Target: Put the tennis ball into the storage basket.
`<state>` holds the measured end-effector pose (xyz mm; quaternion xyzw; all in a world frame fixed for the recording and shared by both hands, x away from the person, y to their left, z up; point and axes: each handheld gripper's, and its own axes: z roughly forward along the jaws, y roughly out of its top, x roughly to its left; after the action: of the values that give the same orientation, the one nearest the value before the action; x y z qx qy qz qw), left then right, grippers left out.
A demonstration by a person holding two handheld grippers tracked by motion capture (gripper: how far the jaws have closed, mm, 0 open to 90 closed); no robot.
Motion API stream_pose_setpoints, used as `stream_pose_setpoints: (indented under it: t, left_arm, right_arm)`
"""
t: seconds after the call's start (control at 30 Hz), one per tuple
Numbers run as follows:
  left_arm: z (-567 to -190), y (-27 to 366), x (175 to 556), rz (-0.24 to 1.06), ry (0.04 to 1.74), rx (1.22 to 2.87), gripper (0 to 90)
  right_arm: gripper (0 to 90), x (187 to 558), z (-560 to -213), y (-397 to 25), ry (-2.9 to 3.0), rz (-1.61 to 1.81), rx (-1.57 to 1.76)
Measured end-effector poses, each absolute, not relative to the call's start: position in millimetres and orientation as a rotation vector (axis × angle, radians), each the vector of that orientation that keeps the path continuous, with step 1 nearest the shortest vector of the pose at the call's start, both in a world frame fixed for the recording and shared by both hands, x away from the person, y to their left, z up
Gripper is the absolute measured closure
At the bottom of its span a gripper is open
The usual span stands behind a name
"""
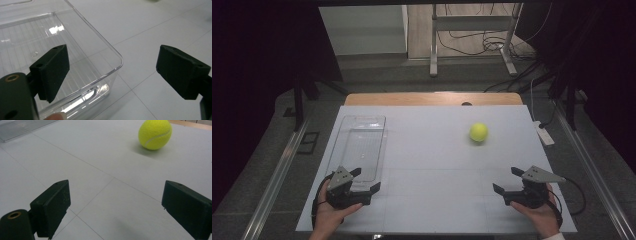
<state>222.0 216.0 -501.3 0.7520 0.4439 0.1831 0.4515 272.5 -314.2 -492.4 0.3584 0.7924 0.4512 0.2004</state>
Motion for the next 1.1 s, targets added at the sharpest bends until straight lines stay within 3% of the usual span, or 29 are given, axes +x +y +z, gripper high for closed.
stream_pose_setpoints:
  t: [1.1]
  left_arm:
    - [-498.6,211.4,223.0,0.460,1.105,1.864,13.2]
  right_arm:
    - [9.1,274.8,-495.4,-314.0,2.235,1.262,1.005]
